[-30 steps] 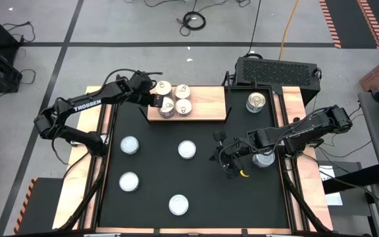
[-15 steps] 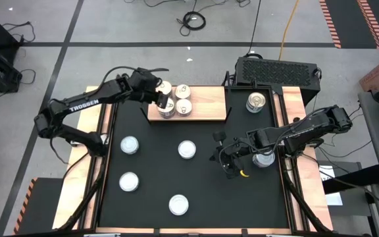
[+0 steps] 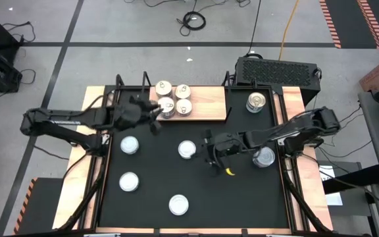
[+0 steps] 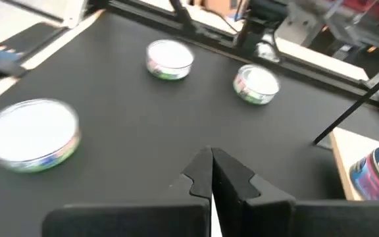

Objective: Stack canned seafood by type on shelf
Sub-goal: Stack the blue tuna can on top of the blue tuna can on the shelf

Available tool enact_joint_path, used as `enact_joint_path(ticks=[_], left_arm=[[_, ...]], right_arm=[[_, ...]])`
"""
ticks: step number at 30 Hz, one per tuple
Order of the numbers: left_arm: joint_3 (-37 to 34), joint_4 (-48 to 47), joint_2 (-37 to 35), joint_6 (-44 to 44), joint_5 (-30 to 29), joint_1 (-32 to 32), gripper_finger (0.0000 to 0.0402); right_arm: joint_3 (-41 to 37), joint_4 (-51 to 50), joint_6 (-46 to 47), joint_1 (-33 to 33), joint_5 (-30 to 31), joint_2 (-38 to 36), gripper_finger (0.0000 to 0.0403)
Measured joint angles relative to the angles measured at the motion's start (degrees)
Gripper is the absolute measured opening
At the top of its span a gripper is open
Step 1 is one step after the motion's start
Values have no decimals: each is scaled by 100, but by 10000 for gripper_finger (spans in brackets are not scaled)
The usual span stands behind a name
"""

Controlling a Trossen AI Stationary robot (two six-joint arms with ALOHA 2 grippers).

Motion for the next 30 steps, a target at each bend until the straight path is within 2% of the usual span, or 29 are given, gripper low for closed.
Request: enact_joint_path(ticks=[4,7,9,14,21,25,30], left_arm=[[-1120,1870,-316,665,-80,-520,93],[-1788,3346,-413,1355,-89,-654,93],[-2058,3959,-423,1770,-161,-645,93],[-2228,4126,-445,2542,-210,-487,93],[-2230,4012,-441,3249,-133,-368,93],[-2230,4119,-458,3840,-117,-223,93],[-2230,4046,-463,3956,-42,41,93]], right_arm=[[4,862,-222,-347,37,561,0],[211,1041,-81,-734,56,850,0],[398,1044,65,-1005,58,1047,0],[845,1016,236,-1509,4,1656,0],[1424,748,166,-1817,25,2297,0],[1856,581,13,-1936,462,2553,0],[2349,-9,-248,-2026,475,2976,0]])
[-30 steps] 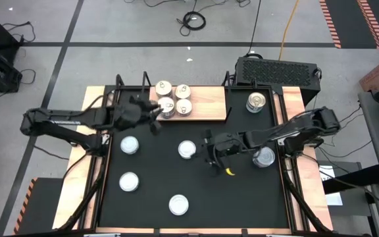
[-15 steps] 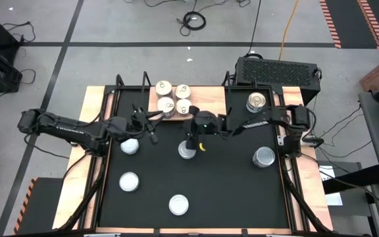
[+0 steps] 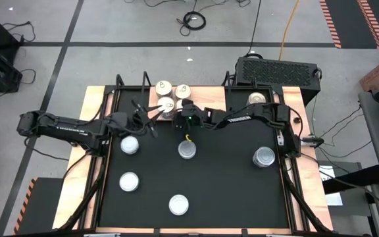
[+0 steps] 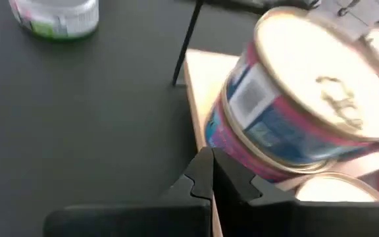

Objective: Stack canned seafood by type on shelf
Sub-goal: Stack the blue tuna can on top of the blue tuna can on the shelf

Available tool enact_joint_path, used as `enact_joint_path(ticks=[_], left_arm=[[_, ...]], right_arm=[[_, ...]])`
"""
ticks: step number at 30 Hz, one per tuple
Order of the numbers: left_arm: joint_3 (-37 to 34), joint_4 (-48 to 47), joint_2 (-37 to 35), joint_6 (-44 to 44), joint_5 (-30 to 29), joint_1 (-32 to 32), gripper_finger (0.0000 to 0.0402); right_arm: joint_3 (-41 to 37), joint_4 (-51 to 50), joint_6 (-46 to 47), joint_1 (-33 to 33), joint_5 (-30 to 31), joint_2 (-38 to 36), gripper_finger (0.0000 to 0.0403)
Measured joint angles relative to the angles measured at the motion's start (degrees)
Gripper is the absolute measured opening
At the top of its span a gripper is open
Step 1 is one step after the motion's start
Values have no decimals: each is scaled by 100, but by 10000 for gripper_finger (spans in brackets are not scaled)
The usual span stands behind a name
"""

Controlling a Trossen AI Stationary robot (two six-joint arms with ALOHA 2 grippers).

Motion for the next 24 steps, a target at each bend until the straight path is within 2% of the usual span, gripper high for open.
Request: enact_joint_path(ticks=[3,6,12,16,24], left_arm=[[0,-97,7,-76,259,138,93],[0,-77,7,-183,599,281,93],[0,-121,7,-443,858,480,93],[0,-163,7,-476,1019,568,93],[-2,-113,-42,-603,972,723,93]], right_arm=[[115,-100,-85,6,28,116,0],[122,-84,-138,12,424,183,0],[119,-70,-388,6,1027,187,0],[117,5,-497,5,1032,205,0],[117,310,-668,-22,1019,281,0]])
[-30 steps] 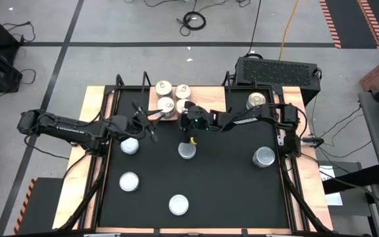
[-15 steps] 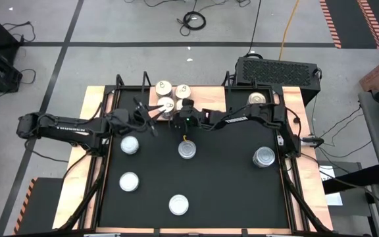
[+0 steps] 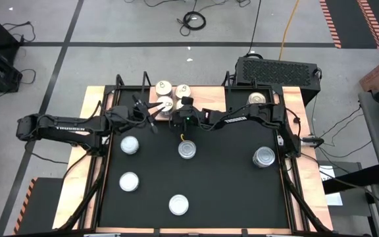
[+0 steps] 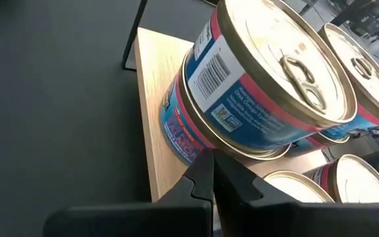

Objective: Stack canned seafood by type on shelf
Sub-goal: Stack the blue tuna can on top of the blue tuna can on the shelf

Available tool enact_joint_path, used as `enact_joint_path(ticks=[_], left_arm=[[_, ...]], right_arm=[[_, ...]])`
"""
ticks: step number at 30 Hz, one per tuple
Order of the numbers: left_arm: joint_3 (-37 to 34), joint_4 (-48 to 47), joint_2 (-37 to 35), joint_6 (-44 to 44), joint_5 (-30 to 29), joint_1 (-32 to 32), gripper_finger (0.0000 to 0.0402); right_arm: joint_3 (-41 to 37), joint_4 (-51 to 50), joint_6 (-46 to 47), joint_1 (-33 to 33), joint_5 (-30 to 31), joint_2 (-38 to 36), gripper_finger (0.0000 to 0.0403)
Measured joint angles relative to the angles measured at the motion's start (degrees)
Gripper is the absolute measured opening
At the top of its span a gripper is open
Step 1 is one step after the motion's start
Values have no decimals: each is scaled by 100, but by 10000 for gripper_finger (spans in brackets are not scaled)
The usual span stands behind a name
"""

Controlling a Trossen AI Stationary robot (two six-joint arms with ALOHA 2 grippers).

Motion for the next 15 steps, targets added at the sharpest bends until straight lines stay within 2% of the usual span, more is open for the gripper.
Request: enact_joint_path(ticks=[11,15], left_arm=[[-1,82,-96,2,-38,265,93],[-1,20,-236,4,-39,292,93]], right_arm=[[0,310,13,7,-316,2,0],[-2,-131,-81,48,-315,-129,0]])
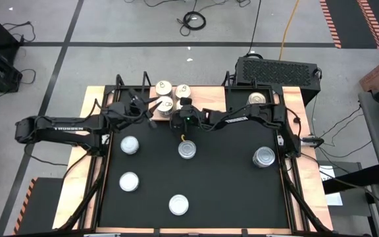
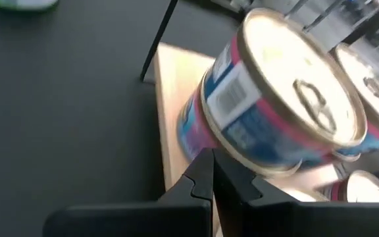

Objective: Stack canned seafood by type on shelf
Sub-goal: Stack the blue tuna can on top of the blue tuna can on the shelf

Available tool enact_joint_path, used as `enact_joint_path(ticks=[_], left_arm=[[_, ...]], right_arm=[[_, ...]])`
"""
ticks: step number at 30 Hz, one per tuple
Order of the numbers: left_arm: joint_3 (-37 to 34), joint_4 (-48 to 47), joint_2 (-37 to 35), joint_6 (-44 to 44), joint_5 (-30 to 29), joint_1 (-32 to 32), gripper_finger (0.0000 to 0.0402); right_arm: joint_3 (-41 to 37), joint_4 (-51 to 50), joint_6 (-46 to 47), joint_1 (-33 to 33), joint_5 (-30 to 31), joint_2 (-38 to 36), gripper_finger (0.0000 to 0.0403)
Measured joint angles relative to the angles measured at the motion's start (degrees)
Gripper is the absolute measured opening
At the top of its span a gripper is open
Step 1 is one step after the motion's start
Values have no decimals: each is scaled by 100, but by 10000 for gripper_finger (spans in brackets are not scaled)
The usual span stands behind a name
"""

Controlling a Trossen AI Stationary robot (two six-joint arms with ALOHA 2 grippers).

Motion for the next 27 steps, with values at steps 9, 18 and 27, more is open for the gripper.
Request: enact_joint_path(ticks=[9,18,27], left_arm=[[-624,81,-1203,33,17,68,92],[-1003,32,-1766,-11,1894,70,92],[-1149,-45,-1422,-50,2488,71,92]], right_arm=[[0,-2360,338,7,-1389,-1021,0],[-168,-2962,407,10,-2099,-2165,0],[-1480,-2082,1076,216,-2047,-3387,0]])
